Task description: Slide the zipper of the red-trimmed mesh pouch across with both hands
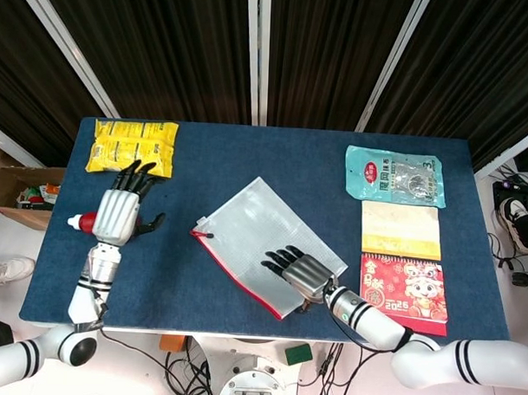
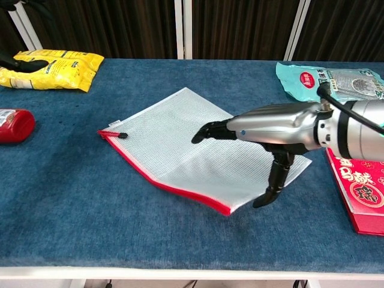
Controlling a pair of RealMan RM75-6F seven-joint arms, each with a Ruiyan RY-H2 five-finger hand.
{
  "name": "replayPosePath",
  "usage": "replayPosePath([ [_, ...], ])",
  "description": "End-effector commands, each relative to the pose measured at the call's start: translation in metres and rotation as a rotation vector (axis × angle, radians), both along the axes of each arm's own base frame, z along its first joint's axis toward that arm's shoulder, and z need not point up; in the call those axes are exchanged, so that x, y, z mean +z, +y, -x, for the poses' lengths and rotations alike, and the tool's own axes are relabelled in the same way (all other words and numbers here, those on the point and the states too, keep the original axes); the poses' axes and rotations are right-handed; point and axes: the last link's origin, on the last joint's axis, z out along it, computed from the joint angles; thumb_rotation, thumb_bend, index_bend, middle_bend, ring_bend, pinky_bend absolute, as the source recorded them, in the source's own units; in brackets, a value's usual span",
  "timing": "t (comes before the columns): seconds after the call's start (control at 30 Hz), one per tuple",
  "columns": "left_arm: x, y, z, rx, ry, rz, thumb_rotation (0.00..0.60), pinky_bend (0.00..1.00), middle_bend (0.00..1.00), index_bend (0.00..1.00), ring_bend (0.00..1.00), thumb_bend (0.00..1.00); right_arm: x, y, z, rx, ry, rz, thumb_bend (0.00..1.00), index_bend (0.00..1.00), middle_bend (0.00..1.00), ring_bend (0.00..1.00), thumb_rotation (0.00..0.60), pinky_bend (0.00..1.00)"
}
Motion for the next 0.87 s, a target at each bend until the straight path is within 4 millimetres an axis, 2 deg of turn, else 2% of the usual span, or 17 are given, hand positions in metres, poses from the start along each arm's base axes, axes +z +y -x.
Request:
replayPosePath([
  [0.03, 0.019, -0.015, 0.015, 0.026, 0.031, -0.001, 0.6, 0.12, 0.1, 0.27, 0.02, 0.22, 0.029, 0.009, 0.017, -0.058, -0.017, 0.03, 0.0, 0.0, 0.0, 0.0, 0.6, 0.0],
  [0.13, 0.033, -0.024, 0.025, 0.058, 0.044, 0.002, 0.6, 0.12, 0.1, 0.27, 0.02, 0.22, 0.054, 0.009, 0.033, -0.105, -0.066, 0.086, 0.0, 0.0, 0.0, 0.0, 0.6, 0.0],
  [0.27, 0.053, -0.038, 0.039, 0.093, 0.084, 0.003, 0.6, 0.12, 0.14, 0.28, 0.02, 0.22, 0.093, 0.006, 0.066, -0.188, -0.176, 0.254, 0.0, 0.0, 0.03, 0.0, 0.6, 0.02],
  [0.3, 0.057, -0.04, 0.042, 0.096, 0.106, 0.004, 0.6, 0.13, 0.14, 0.29, 0.02, 0.22, 0.101, 0.004, 0.075, -0.213, -0.208, 0.299, 0.03, 0.0, 0.07, 0.0, 0.6, 0.05],
  [0.37, 0.065, -0.048, 0.051, 0.114, 0.169, 0.007, 0.6, 0.13, 0.15, 0.3, 0.03, 0.22, 0.119, 0.001, 0.099, -0.256, -0.242, 0.42, 0.16, 0.02, 0.16, 0.03, 0.6, 0.15],
  [0.43, 0.071, -0.055, 0.057, 0.132, 0.216, -0.002, 0.6, 0.13, 0.15, 0.3, 0.04, 0.22, 0.134, 0.001, 0.121, -0.273, -0.22, 0.535, 0.29, 0.04, 0.18, 0.05, 0.6, 0.19],
  [0.47, 0.075, -0.06, 0.06, 0.145, 0.235, -0.011, 0.6, 0.13, 0.15, 0.3, 0.04, 0.22, 0.142, 0.003, 0.135, -0.283, -0.196, 0.607, 0.32, 0.05, 0.19, 0.05, 0.6, 0.19],
  [0.63, 0.086, -0.085, 0.071, 0.178, 0.212, -0.067, 0.6, 0.13, 0.15, 0.3, 0.04, 0.22, 0.163, 0.026, 0.182, -0.384, -0.186, 0.771, 0.33, 0.05, 0.18, 0.05, 0.6, 0.19],
  [0.73, 0.087, -0.102, 0.077, 0.188, 0.204, -0.092, 0.6, 0.12, 0.15, 0.3, 0.04, 0.22, 0.171, 0.044, 0.201, -0.436, -0.202, 0.81, 0.33, 0.05, 0.17, 0.04, 0.6, 0.19],
  [0.87, 0.083, -0.123, 0.082, 0.211, 0.206, -0.085, 0.6, 0.13, 0.15, 0.3, 0.04, 0.22, 0.178, 0.062, 0.215, -0.483, -0.235, 0.839, 0.33, 0.05, 0.17, 0.04, 0.6, 0.18],
])
